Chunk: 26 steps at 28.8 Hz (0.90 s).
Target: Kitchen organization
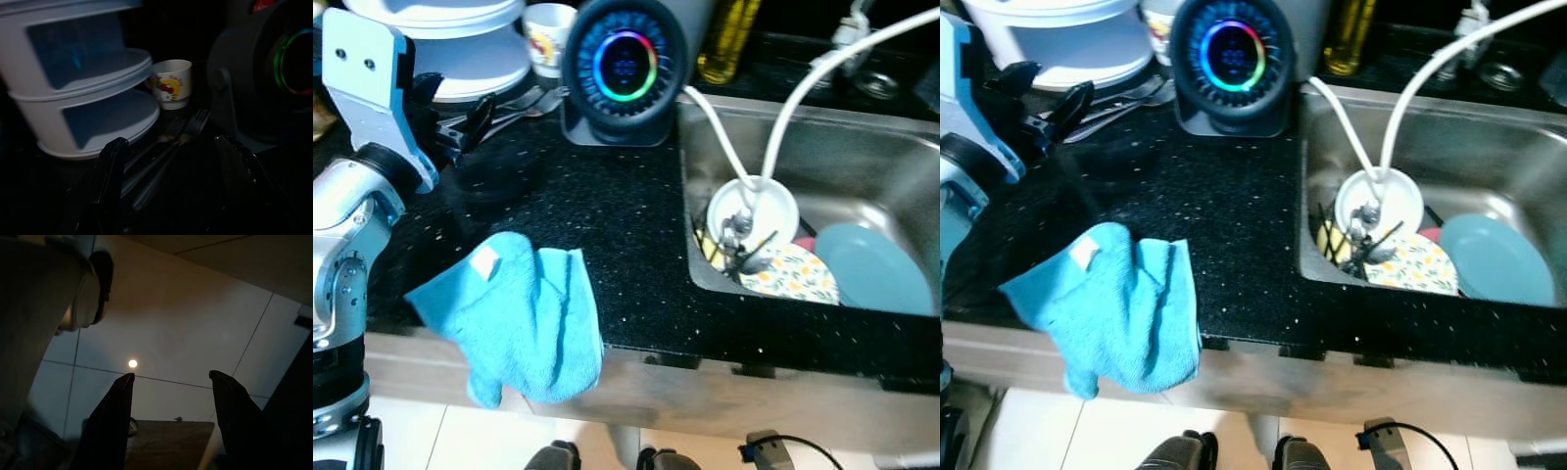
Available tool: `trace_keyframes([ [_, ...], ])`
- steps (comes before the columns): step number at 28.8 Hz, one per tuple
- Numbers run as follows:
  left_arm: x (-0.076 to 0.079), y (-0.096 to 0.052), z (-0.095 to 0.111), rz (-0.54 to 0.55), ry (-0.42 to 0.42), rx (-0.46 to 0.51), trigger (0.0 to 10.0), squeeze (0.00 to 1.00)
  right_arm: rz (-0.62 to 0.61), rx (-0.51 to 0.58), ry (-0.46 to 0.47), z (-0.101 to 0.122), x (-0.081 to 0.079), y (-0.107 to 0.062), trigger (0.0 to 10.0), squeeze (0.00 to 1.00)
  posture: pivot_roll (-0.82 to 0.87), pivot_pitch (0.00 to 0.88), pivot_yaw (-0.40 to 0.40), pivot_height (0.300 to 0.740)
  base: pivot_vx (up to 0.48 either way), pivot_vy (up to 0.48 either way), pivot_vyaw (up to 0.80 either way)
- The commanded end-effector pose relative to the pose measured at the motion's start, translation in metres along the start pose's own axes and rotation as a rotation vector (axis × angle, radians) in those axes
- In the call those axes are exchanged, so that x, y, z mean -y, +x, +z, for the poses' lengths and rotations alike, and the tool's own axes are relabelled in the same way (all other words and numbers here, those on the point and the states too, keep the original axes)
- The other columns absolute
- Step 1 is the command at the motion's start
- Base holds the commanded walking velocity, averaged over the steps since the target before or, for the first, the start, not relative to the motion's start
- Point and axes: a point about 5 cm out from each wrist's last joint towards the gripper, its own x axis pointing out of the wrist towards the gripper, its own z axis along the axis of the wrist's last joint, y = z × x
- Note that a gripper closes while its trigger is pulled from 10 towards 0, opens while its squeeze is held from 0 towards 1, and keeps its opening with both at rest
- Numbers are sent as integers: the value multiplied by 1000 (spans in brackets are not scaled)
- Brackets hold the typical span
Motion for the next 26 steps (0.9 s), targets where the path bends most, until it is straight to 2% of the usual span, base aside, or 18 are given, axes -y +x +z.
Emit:
trace_keyframes([
  [1, -5, -1, 5, 14, 49, -1, 10000, 0, 13, -67, 7, -17, -4, -2, 10000, 0, 157, 182, -58, 740, 0, 0, 781],
  [10, -22, -1, 8, 65, 90, 0, 10000, 0, 27, -120, 7, -30, -9, -4, 10000, 0, 154, 181, -56, 740, 0, 0, 784],
  [11, -33, -2, 10, 86, 117, -3, 10000, 0, 23, -128, 13, -32, -8, -4, 10000, 0, 154, 181, -56, 740, 0, 0, 788],
  [12, -35, -2, 10, 89, 123, -3, 10000, 0, 21, -131, 14, -33, -8, -4, 10000, 0, 154, 181, -56, 740, 0, 0, 788],
  [17, -33, 1, 9, 86, 108, -1, 10000, 0, -5, -141, 22, -35, -5, -5, 10000, 0, 148, 181, -56, 740, 0, 0, 591],
  [20, -29, 3, 6, 86, 85, 12, 10000, 0, -9, -145, 27, -37, -5, -6, 10000, 0, 145, 181, -55, 740, 0, 0, 0],
  [26, -37, 11, 1, 79, 40, 35, 10000, 0, -8, -152, 29, -39, -6, -6, 10000, 0, 139, 186, -56, 740, 0, 0, 0],
])
